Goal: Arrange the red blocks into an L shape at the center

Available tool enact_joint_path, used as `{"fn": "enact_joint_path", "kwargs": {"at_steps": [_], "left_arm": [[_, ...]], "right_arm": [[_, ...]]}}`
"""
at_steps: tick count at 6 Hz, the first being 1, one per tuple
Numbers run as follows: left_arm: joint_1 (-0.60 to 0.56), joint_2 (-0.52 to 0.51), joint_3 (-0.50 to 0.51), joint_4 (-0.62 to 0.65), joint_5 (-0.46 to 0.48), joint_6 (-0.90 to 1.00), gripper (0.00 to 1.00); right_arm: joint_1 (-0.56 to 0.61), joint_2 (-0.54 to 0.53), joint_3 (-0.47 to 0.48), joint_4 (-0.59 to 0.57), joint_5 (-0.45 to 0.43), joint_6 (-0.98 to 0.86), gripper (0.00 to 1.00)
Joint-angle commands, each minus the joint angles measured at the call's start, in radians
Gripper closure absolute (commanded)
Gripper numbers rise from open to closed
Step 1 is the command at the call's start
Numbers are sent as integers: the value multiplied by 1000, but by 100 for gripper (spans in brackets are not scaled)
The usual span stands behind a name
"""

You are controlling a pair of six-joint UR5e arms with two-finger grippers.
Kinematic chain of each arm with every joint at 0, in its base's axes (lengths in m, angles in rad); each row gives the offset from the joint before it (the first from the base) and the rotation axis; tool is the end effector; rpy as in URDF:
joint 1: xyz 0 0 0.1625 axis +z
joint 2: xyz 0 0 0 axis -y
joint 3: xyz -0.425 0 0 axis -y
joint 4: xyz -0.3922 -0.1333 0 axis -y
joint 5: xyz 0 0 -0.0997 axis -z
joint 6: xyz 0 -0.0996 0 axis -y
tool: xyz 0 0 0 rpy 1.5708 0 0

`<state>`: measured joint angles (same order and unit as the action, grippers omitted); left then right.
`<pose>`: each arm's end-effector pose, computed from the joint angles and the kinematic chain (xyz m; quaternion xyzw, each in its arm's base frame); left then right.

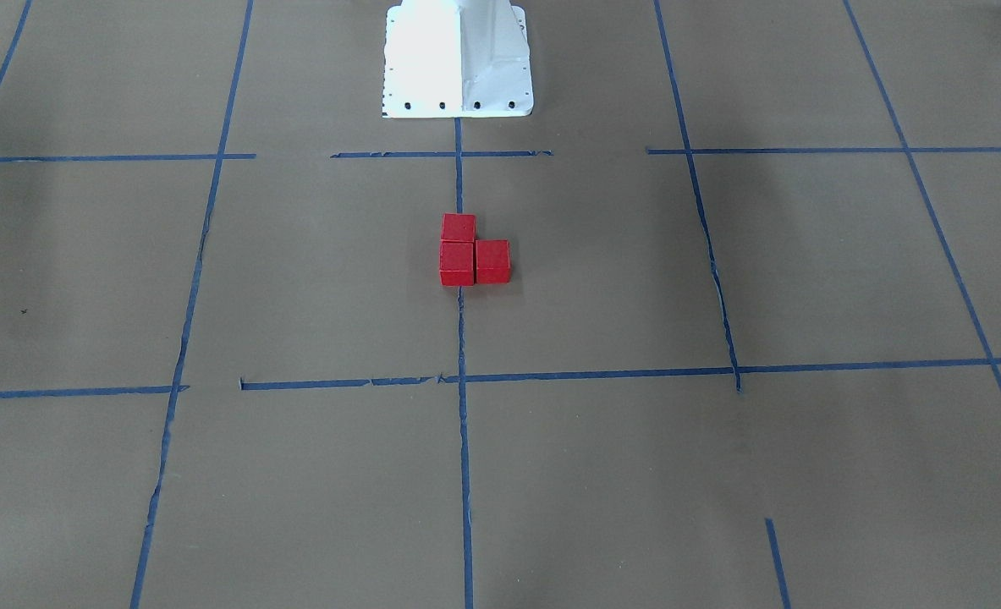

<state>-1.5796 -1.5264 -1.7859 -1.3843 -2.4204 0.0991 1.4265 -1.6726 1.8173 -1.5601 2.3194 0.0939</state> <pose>-0.0626 -0.4658 0.5878 0.0150 0.4119 0.0379 0.9103 -0.0006 -0.4594 0.5854 0.0284 -0.3705 -0.0518 0.9269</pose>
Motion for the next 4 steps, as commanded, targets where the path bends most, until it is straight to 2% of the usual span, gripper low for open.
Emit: {"fn": "enact_joint_path", "kwargs": {"at_steps": [1,4], "left_arm": [[-16,12,23,-1,-46,-7,0],[-16,13,34,-1,-45,-6,0]], "right_arm": [[0,-2,-1,0,0,0,0],[5,-22,7,2,11,1,0]]}}
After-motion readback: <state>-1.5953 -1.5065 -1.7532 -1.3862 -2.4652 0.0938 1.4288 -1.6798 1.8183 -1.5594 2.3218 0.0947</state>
